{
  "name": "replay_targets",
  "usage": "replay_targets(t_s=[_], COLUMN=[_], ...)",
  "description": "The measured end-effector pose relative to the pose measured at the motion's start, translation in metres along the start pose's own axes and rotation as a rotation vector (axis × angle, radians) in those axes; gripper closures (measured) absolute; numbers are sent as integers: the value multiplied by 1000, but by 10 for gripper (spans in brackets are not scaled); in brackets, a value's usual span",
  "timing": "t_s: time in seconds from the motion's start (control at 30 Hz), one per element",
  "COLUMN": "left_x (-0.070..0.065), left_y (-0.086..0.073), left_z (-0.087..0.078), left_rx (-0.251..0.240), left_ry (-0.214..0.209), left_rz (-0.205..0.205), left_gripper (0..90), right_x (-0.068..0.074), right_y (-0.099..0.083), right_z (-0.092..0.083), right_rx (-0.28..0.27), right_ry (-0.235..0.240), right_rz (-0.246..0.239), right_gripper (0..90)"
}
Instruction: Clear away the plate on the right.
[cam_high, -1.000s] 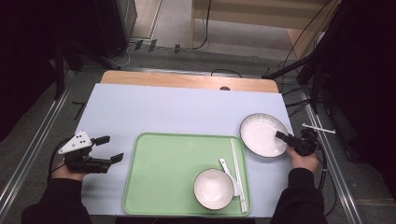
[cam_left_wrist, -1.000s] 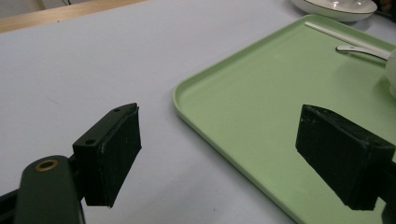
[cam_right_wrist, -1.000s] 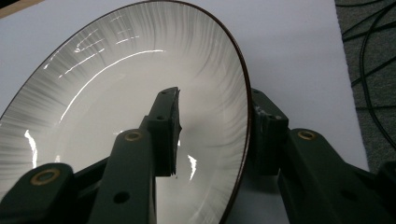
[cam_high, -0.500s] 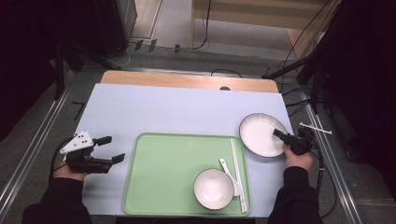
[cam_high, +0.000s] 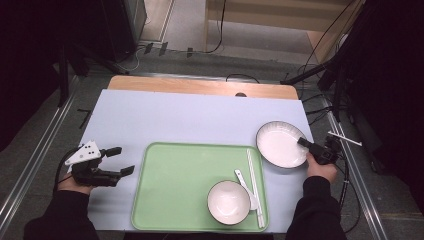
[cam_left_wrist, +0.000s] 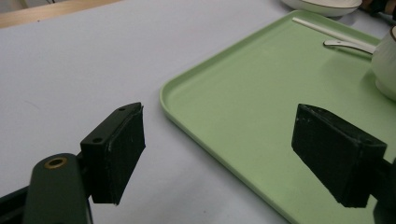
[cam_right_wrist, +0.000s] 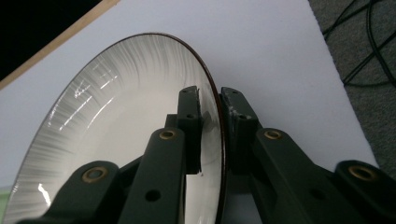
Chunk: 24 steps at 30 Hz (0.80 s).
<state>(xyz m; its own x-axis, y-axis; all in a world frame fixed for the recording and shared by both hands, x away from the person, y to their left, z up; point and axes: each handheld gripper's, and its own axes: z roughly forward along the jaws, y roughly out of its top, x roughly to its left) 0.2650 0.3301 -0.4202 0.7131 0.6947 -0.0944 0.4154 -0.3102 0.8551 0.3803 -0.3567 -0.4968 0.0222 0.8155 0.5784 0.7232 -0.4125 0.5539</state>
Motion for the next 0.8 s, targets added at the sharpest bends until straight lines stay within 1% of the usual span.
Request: replay_targets(t_s=[0.07,0.1,0.13,0.2,0.23,0.27,0.3,0.33,0.37,0.4,0.47,0.53,0.57,0.6,0.63,0.67,0.7,0.73,0.77,0.8], left_x=[1,2,2,4,4,4,5,6,6,6,6,7,7,8,9,10,10,9,8,7], left_y=[0,0,-1,-1,-1,-1,0,0,0,0,1,1,1,1,2,3,3,4,4,5], left_z=[-1,-1,-1,-2,-2,-2,-2,-1,-1,-2,-2,-3,-3,-4,-3,-3,-2,-1,-1,1], left_rx=[-10,-14,-20,-35,-43,-37,-32,-28,-24,-25,-33,-40,-34,-30,-27,-24,-27,-29,-21,-12], left_ry=[-10,-13,-22,-60,-73,-91,-102,-108,-108,-109,-113,-115,-109,-113,-136,-164,-179,-179,-161,-143], left_rz=[-8,-10,-23,-52,-68,-87,-99,-110,-115,-115,-120,-131,-139,-154,-198,-235,-256,-252,-243,-241], left_gripper=[176,179,186,222,222,223,222,221,220,222,215,187,174,166,167,175,186,192,187,173], right_x=[-1,-2,-2,-1,0,0,0,0,2,2,3,3,4,3,4,4,3,3,2,2], right_y=[1,1,1,2,2,2,3,3,3,4,4,4,4,5,5,5,6,6,7,8], right_z=[-2,-3,-3,-5,-6,-7,-9,-11,-12,-12,-13,-14,-15,-16,-16,-17,-18,-19,-21,-22], right_rx=[-5,-11,-9,-14,-14,-16,-23,-36,-36,-39,-35,-37,-41,-42,-40,-42,-50,-45,-47,-44], right_ry=[13,18,17,13,14,20,35,39,6,26,21,33,37,41,46,45,46,53,62,66], right_rz=[38,36,35,27,30,29,43,35,22,28,28,48,52,56,66,64,65,84,107,117], right_gripper=[821,821,822,824,826,830,852,854,854,853,853,850,847,845,845,844,842,839,838,839])
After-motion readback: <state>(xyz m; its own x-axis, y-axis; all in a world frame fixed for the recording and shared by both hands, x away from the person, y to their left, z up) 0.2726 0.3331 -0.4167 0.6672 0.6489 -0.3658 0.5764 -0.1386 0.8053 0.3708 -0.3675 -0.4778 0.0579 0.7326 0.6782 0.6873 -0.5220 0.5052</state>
